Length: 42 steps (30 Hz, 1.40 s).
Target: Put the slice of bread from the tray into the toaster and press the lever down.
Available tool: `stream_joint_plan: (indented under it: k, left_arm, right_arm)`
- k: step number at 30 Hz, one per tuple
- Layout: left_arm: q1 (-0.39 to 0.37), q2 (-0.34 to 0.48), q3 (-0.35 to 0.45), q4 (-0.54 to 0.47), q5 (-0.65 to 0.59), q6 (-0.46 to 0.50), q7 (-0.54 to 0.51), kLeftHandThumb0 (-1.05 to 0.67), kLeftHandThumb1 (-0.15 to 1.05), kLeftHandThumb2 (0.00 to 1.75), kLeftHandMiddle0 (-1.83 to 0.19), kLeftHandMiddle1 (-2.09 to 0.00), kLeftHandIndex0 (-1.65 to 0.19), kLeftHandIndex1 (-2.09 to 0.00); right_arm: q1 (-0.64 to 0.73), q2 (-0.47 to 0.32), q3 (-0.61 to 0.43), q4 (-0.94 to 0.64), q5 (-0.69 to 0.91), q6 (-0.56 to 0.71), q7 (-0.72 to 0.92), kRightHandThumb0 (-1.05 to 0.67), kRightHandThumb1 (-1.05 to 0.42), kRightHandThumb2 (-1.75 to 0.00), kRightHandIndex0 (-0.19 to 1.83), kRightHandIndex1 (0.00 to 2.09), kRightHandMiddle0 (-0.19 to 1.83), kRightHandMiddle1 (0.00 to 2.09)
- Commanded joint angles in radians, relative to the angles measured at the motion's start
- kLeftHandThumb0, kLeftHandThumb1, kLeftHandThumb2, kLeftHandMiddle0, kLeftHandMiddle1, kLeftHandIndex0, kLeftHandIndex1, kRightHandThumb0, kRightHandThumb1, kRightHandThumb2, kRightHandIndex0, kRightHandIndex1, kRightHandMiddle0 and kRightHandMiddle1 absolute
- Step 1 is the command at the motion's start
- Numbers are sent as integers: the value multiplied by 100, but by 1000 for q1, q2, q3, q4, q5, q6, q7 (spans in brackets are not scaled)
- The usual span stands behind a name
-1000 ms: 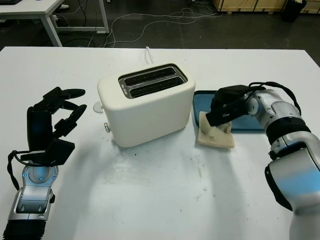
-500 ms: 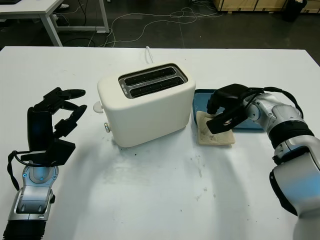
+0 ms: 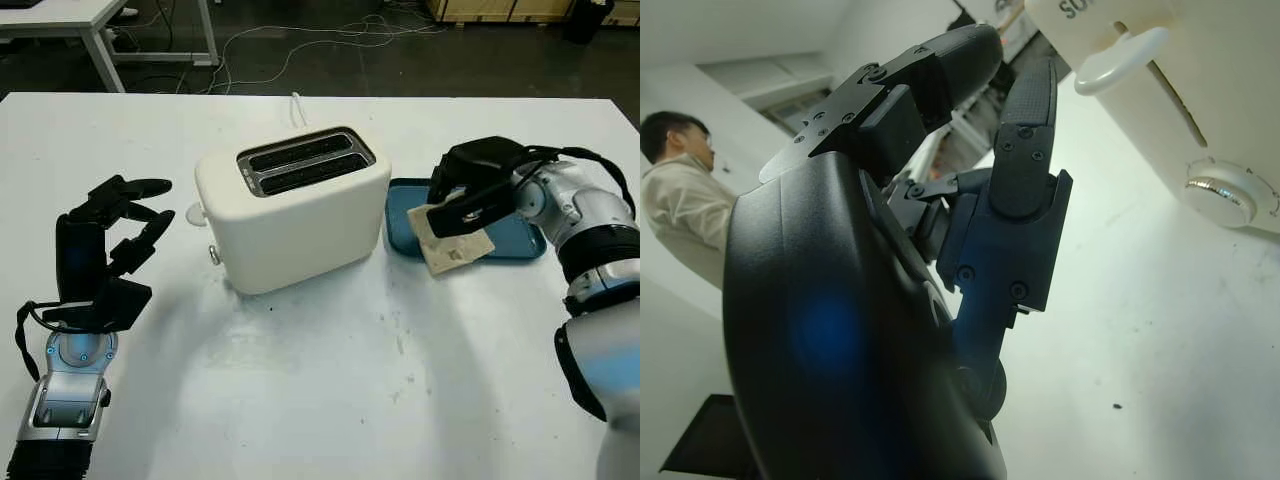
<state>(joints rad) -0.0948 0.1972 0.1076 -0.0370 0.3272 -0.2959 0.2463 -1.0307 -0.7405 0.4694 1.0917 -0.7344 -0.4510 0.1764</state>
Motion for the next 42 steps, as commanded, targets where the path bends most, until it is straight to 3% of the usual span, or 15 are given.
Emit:
stream_joint_plan:
  k: [1,3,4,5,7,11,14,17,19,22,25,27,30,37,42]
  left_arm:
    - [0,-5,-1,0,-4,2,2,-43,92,12,-62,-128,-74,-58]
    - [2,-4,-1,-5,-7,7,-4,-43,92,13,-62,-128,-74,-58]
    - [2,-3,-2,-7,-4,8,-4,-43,92,13,-62,-128,-74,-57]
    - [2,-3,-2,-8,-2,9,-3,-44,92,13,-61,-128,-73,-58]
    - [1,-1,-2,-9,-1,8,-4,-44,92,14,-62,-128,-73,-57]
    - [0,-5,-1,-11,-11,11,-7,-43,92,13,-61,-128,-73,-58]
    - [-1,-5,-2,-9,-7,9,-5,-42,92,13,-61,-129,-73,-58]
    - [-1,-4,-3,-11,-3,14,-5,-43,92,14,-61,-128,-73,-58]
    - [0,-3,-3,-11,-2,15,-5,-43,92,14,-61,-128,-73,-58]
    - [1,-6,-3,-15,3,20,0,-43,92,14,-62,-129,-73,-58]
    - [2,-4,-1,-11,6,14,5,-43,92,13,-62,-129,-73,-58]
    - [3,1,1,-8,10,12,7,-44,92,14,-63,-129,-73,-58]
    - [2,-1,2,-6,0,12,2,-45,92,14,-63,-129,-73,-58]
    - [-2,-4,-1,4,-8,-2,2,-43,92,13,-61,-127,-74,-58]
    - [1,-2,-1,2,-10,0,-5,-44,92,14,-61,-127,-73,-58]
  right_arm:
    - [-31,-12,-15,-1,19,-17,3,-11,-92,-10,117,23,99,3]
    - [-42,-19,-11,2,7,-28,-6,-14,-92,-13,126,32,116,10]
    - [-47,-21,-11,5,6,-30,-8,-14,-92,-12,123,50,124,11]
    - [-50,-21,-13,7,8,-31,-7,-15,-92,-13,110,85,130,11]
    - [-57,-23,-22,11,21,-30,8,-15,-92,-14,95,120,134,14]
    - [-60,-34,-44,15,35,-52,-8,-15,-92,-14,85,140,128,28]
    - [-58,-47,-75,9,58,-84,-17,-16,-92,-15,90,135,113,58]
    - [-53,-53,-120,12,103,-105,-21,-12,-92,-10,84,159,91,112]
    - [-53,-55,-132,10,117,-105,-20,-15,-92,-11,81,164,83,129]
    - [-26,-47,-170,3,166,-95,-11,-11,-91,-4,85,151,85,121]
    - [47,-64,-175,-78,173,-93,-4,-3,-76,-1,94,101,98,73]
    - [153,-89,-190,-213,182,-92,-4,-5,-69,0,97,44,99,27]
    - [347,-128,-239,-468,195,-51,7,-14,-63,0,87,10,88,3]
    - [666,-146,-348,-768,171,-11,-63,-40,-60,-1,56,0,52,0]
    - [774,-113,-387,-845,145,19,-122,-53,-58,0,45,0,45,0]
